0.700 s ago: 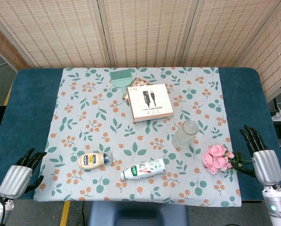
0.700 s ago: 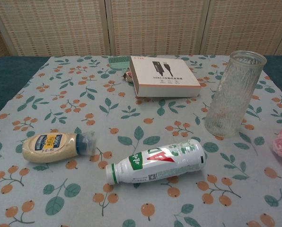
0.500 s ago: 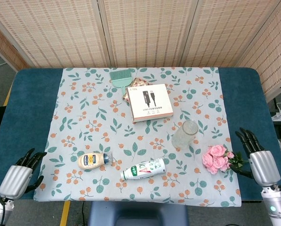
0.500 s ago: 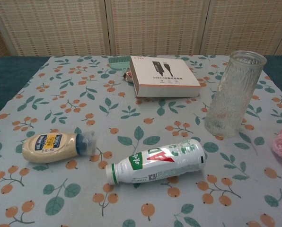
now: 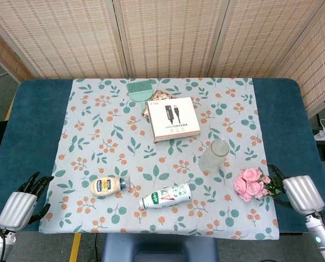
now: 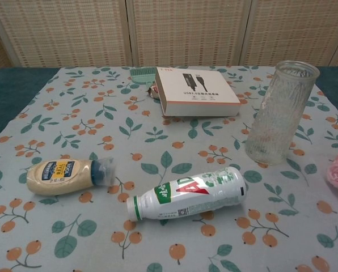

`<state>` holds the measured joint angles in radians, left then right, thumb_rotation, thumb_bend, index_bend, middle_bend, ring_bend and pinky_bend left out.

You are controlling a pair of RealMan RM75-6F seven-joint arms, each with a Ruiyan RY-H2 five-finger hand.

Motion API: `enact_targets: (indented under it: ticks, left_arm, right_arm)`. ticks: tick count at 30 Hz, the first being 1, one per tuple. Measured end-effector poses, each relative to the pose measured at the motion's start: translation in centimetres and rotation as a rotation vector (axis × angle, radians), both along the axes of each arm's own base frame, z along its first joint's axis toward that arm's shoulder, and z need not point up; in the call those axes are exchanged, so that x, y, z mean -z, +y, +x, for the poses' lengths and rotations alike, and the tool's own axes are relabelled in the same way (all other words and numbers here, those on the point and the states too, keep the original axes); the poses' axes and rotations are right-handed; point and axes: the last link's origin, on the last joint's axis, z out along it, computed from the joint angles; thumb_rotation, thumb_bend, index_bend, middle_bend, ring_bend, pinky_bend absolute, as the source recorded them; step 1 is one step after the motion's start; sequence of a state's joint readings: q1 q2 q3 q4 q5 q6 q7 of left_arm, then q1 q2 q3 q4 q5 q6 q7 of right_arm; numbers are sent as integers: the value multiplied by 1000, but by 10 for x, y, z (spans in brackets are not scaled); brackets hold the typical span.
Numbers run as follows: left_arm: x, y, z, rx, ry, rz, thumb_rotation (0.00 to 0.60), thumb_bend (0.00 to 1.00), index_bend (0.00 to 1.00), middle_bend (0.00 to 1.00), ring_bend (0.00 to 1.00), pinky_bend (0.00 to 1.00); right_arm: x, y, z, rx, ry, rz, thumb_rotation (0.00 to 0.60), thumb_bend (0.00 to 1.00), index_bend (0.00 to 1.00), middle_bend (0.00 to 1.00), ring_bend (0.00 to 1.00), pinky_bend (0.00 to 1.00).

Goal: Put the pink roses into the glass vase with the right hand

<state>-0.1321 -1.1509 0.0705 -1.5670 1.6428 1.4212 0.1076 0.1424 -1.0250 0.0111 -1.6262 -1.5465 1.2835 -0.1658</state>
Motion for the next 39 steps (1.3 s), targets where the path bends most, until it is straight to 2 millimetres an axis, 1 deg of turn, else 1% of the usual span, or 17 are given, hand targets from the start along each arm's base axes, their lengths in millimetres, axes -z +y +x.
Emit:
enact_targets:
  ticks: [4, 7, 10, 12, 15, 17, 20, 23, 25, 28, 30, 31, 34, 36, 39]
  left_arm:
    - [0, 1, 0, -5, -1, 3, 600, 353, 113, 161, 52, 282]
    - [-1, 1, -2, -12, -2, 10, 600, 354, 113, 161, 52, 282]
    - [-2, 1, -1, -11, -3, 10, 600, 353, 113, 161, 52, 282]
    - [-1, 1, -1, -8, -2, 7, 600, 353, 113, 161, 52, 282]
    - [-1, 1, -2, -10, -2, 2, 600, 353, 113, 161, 52, 282]
    - [-1, 2, -2, -13, -3, 5, 600, 353, 113, 161, 52, 282]
    - [-3, 2, -2, -13, -7, 11, 600, 352, 113, 161, 52, 282]
    - [-3, 1, -2, -11, -8, 13, 600, 353, 113, 161, 52, 282]
    - [-3, 1, -2, -10, -7, 11, 600, 354, 113, 161, 52, 282]
    - [-2, 1, -2, -10, -4, 7, 600, 354, 113, 161, 52, 282]
    - [-2, 1, -2, -11, -3, 5, 600, 353, 113, 161, 52, 282]
    - [-2, 1, -2, -11, -3, 6, 600, 353, 113, 161, 53, 282]
    - [-2, 1, -2, -11, -4, 10, 600, 354, 114, 162, 56, 282]
    - [-3, 1, -2, -12, -5, 11, 600, 354, 114, 162, 56, 282]
    - [-3, 1, -2, -10, -6, 12, 600, 354, 113, 162, 56, 282]
  right_arm:
    - [3, -6, -11, 127, 85, 44, 600, 0, 57, 688, 793, 1000]
    - [13, -15, -21, 219, 115, 103, 600, 0, 43, 691, 797, 1000]
    - [29, -28, -24, 276, 112, 174, 600, 0, 33, 702, 812, 1000]
    - [45, -40, -21, 279, 95, 211, 600, 0, 36, 718, 829, 1000]
    - [61, -48, -18, 270, 60, 224, 600, 0, 82, 739, 851, 1000]
    - [68, -52, -16, 266, 35, 226, 600, 0, 126, 756, 867, 1000]
    - [78, -57, -18, 259, 15, 216, 600, 0, 257, 795, 893, 1000]
    - [84, -59, -22, 273, -5, 199, 600, 0, 481, 843, 904, 1000]
    - [84, -59, -25, 285, -17, 192, 600, 27, 614, 857, 913, 1000]
    - [82, -61, -26, 290, -34, 172, 600, 114, 738, 868, 924, 1000]
    - [78, -61, -26, 278, -40, 147, 600, 187, 799, 869, 924, 1000]
    - [76, -62, -25, 271, -44, 134, 600, 240, 825, 869, 925, 1000]
    - [67, -61, -21, 242, -76, 90, 600, 341, 864, 876, 925, 1000]
    - [60, -58, -15, 222, -120, 76, 600, 395, 877, 880, 925, 1000]
    - [46, -51, 0, 187, -212, 79, 600, 438, 886, 883, 925, 1000]
